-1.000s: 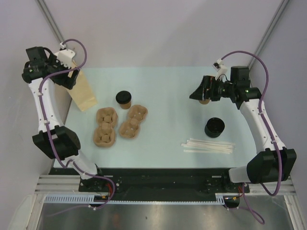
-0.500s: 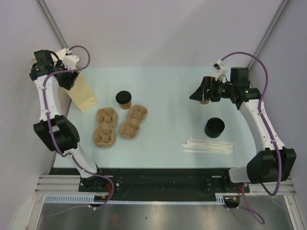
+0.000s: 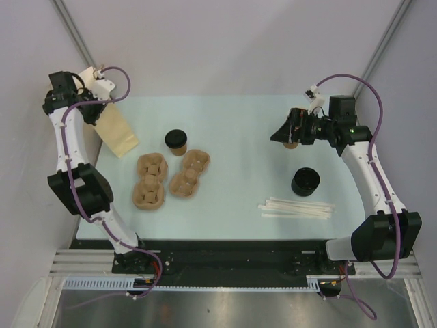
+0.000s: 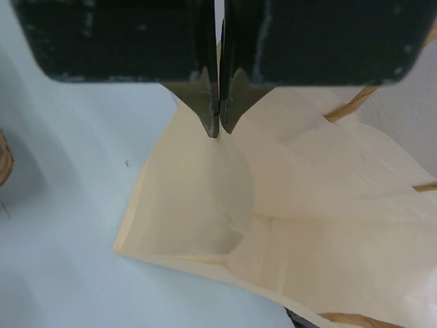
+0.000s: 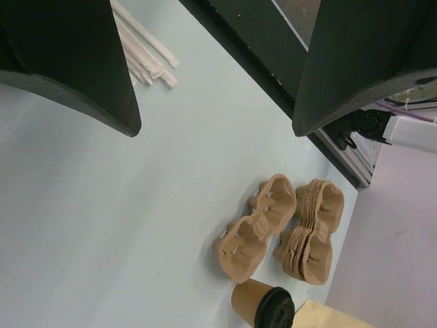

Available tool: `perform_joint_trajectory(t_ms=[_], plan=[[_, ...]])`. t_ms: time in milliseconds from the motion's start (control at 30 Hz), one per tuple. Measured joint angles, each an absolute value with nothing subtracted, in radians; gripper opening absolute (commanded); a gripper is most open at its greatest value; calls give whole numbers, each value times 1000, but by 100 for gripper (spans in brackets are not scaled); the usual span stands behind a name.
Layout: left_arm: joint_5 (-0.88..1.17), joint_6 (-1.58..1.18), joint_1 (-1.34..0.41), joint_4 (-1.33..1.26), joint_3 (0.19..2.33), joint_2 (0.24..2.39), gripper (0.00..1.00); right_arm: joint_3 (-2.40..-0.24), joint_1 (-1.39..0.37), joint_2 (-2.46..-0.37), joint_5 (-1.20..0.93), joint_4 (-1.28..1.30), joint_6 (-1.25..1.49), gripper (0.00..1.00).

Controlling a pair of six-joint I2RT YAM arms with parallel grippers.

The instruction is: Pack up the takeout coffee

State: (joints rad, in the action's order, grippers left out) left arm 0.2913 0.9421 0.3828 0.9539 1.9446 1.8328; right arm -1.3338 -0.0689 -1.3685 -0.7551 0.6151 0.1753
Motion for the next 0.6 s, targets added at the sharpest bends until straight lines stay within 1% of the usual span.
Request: perform_joint_trajectory(t_ms=[433, 600], plan=[[301, 834, 382, 732, 1947, 1800, 0, -1324, -59, -1369, -761, 608, 184, 100], [318, 762, 361, 678, 2035, 1799, 0, -1322, -54, -1368, -762, 603, 191, 100]])
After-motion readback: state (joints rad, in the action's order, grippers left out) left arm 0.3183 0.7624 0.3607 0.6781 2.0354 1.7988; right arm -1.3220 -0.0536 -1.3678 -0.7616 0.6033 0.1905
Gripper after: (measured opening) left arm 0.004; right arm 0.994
